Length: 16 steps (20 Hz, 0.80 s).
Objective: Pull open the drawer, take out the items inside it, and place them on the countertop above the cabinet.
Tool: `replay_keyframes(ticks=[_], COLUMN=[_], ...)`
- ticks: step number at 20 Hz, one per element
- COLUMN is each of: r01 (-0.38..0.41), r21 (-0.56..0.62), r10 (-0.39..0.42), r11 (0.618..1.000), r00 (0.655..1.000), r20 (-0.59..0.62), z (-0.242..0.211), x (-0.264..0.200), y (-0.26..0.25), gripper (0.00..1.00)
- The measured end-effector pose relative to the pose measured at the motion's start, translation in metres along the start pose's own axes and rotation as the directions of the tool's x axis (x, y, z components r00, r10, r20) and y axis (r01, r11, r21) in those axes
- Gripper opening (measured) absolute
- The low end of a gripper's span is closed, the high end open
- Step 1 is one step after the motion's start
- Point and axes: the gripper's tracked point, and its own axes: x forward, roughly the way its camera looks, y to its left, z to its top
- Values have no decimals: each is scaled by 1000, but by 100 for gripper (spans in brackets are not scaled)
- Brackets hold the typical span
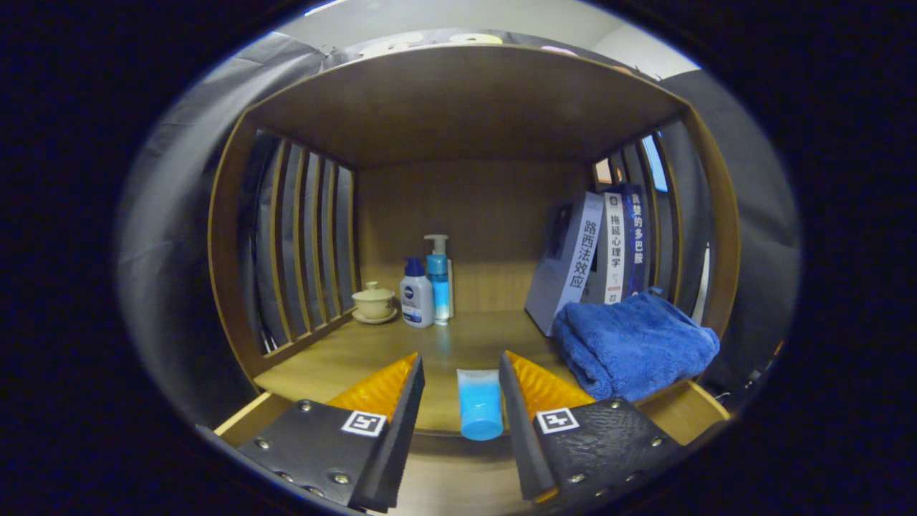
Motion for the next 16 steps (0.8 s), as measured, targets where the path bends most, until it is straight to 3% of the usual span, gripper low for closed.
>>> replay_keyframes(ticks=[16], r01=[3], r21=[5], r10=[-3], r11=[1000], r00=[999], r20=[54], z=[10], x=[-9], y=[0], gripper=[62])
